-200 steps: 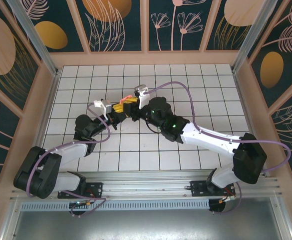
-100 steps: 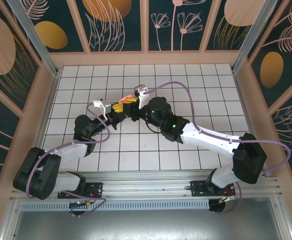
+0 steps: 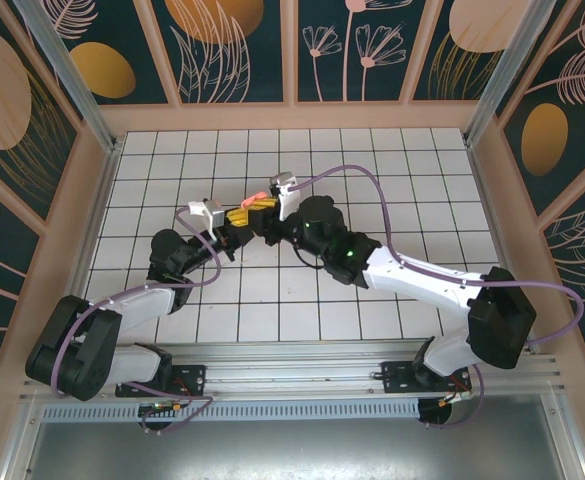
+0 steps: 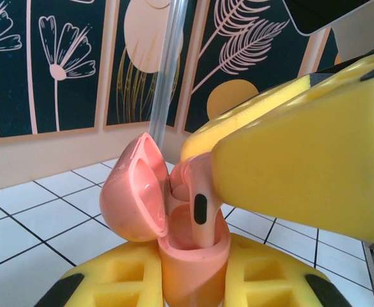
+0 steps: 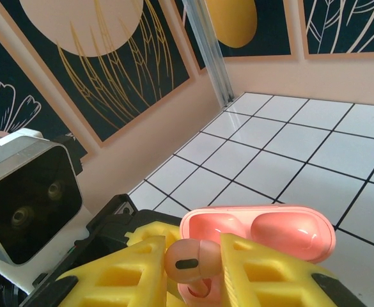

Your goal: Insert the wireless bluetooth earbuds into the charging case

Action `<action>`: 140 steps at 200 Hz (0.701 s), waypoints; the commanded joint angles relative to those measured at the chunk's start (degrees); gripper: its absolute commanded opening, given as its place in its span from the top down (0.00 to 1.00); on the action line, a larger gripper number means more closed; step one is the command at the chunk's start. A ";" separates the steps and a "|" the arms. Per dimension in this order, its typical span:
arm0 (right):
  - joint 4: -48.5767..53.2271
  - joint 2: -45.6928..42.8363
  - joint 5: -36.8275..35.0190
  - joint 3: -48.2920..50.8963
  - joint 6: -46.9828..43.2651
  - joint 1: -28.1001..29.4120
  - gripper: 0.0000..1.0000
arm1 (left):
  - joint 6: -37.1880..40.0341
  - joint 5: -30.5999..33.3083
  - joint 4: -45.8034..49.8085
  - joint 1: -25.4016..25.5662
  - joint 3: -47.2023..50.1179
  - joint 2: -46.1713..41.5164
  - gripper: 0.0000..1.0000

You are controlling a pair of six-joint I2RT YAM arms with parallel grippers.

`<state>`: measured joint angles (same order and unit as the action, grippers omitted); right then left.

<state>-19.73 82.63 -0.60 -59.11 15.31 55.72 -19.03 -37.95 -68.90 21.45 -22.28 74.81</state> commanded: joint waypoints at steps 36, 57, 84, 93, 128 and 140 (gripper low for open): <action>9.34 -1.24 -1.94 1.06 -1.99 0.35 0.75 | 1.74 -0.66 -5.01 0.08 -0.24 -2.84 0.87; 10.19 -1.17 -2.20 0.42 -2.27 0.34 0.74 | 2.40 -1.39 -4.43 0.08 -0.13 -3.41 0.87; 9.80 -0.95 -2.12 -0.52 -2.63 0.26 0.72 | 3.21 -2.48 -3.44 0.07 -0.27 -3.83 0.87; 9.87 -0.74 -2.02 -1.00 -2.79 0.26 0.70 | 3.29 -2.68 -3.18 0.04 -0.30 -3.92 0.87; 9.99 -1.12 -2.12 -2.06 -2.92 0.26 0.64 | 4.15 -2.82 -1.66 0.08 -0.48 -4.44 0.87; 10.02 -1.56 -2.37 -2.24 -3.00 0.26 0.63 | 4.35 -2.92 -1.33 0.08 -0.48 -4.65 0.86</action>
<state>-14.00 81.76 -0.54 -60.20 13.34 56.05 -16.29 -38.96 -65.65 21.43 -21.74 72.84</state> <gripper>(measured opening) 0.360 0.165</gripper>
